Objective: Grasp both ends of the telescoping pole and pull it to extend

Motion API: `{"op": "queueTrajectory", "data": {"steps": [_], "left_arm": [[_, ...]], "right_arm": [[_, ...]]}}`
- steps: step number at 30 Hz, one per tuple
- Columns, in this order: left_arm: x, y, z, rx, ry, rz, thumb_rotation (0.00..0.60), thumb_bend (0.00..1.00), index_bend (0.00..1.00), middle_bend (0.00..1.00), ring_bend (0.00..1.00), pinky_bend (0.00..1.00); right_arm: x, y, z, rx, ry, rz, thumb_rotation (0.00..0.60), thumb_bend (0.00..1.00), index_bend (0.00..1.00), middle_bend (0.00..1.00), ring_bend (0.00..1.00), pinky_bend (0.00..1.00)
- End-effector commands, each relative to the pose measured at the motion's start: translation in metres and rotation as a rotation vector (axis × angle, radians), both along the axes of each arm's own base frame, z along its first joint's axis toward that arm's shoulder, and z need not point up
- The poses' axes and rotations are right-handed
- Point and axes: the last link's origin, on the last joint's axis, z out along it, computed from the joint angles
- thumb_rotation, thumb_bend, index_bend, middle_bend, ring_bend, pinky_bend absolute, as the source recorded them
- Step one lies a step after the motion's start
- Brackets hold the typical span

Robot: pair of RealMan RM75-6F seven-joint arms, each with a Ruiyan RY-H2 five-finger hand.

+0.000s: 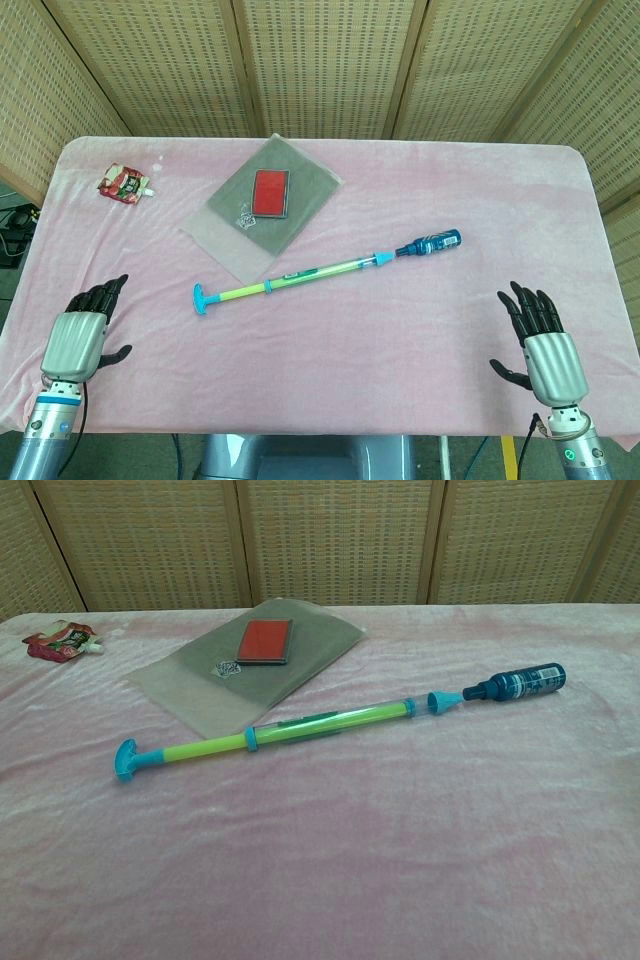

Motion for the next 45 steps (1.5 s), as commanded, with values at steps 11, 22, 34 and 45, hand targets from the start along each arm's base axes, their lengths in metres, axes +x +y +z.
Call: {"op": "queueTrajectory", "data": {"steps": [11, 22, 34, 45], "left_arm": [[0.049, 0.091, -0.049, -0.147, -0.037, 0.131, 0.6, 0.34, 0.38, 0.84, 0.78, 0.76], [0.079, 0.114, -0.088, -0.256, -0.021, 0.22, 0.6, 0.37, 0.36, 0.84, 0.78, 0.76], [0.097, 0.127, -0.125, -0.282, 0.044, 0.257, 0.6, 0.37, 0.38, 0.84, 0.78, 0.76], [0.098, 0.133, -0.141, -0.298, 0.08, 0.278, 0.6, 0.37, 0.38, 0.84, 0.78, 0.76]], "right_arm": [[0.0, -0.001, 0.004, 0.013, -0.031, -0.006, 0.6, 0.19, 0.04, 0.0, 0.0, 0.0], [-0.002, -0.003, 0.007, 0.022, -0.058, -0.017, 0.6, 0.19, 0.04, 0.0, 0.0, 0.0], [-0.007, -0.007, 0.013, 0.017, -0.1, -0.036, 0.6, 0.19, 0.04, 0.0, 0.0, 0.0], [-0.009, -0.009, 0.017, 0.007, -0.12, -0.037, 0.6, 0.19, 0.04, 0.0, 0.0, 0.0]]}}
